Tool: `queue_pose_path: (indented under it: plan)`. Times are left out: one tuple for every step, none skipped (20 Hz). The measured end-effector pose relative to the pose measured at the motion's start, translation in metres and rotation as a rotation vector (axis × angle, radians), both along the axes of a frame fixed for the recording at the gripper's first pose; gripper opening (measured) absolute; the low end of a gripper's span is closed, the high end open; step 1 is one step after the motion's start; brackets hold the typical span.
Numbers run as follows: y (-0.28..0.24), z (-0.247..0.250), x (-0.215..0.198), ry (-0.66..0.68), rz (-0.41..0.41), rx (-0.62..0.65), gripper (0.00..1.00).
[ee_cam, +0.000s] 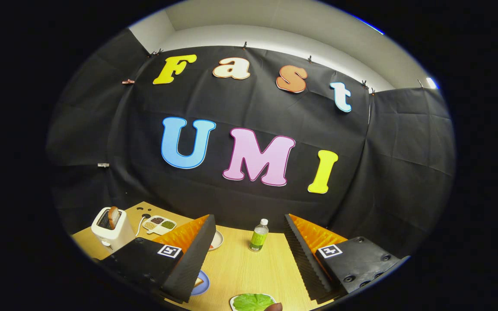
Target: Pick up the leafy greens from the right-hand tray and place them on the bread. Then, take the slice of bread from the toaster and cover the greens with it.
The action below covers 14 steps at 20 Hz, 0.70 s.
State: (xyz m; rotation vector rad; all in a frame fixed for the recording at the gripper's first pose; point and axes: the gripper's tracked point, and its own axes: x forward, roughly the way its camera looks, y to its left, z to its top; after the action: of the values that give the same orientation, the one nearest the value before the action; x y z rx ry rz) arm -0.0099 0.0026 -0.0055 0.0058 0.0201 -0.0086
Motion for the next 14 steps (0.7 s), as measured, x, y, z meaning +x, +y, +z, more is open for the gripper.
queue_pose_path:
  plan:
    - [0.0, -0.001, 0.0, 0.002, 0.0, 0.001, 0.98]
    - [-0.001, -0.001, 0.0, 0.002, 0.001, 0.001, 0.98]
    - [-0.001, -0.002, -0.001, 0.004, 0.001, 0.001, 0.98]
    - [-0.001, -0.003, -0.001, 0.005, 0.002, 0.0, 0.98]
    - [-0.001, -0.004, -0.001, 0.009, 0.005, -0.001, 0.98]
    - [-0.001, -0.006, -0.002, 0.014, 0.007, -0.002, 0.98]
    - [-0.002, -0.009, -0.002, 0.019, 0.006, -0.004, 0.98]
    - [-0.004, -0.012, -0.004, 0.024, 0.004, -0.006, 0.98]
    - [-0.007, -0.016, -0.006, 0.029, 0.002, -0.01, 0.98]
    - [-0.011, -0.021, -0.008, 0.037, -0.001, -0.014, 0.98]
    - [-0.017, -0.027, -0.01, 0.046, -0.005, -0.017, 0.98]
    - [-0.023, -0.034, -0.013, 0.062, -0.007, -0.019, 0.98]
    - [-0.029, -0.046, -0.016, 0.084, -0.005, -0.018, 0.98]
    - [-0.034, -0.06, -0.019, 0.112, 0.006, -0.018, 0.98]
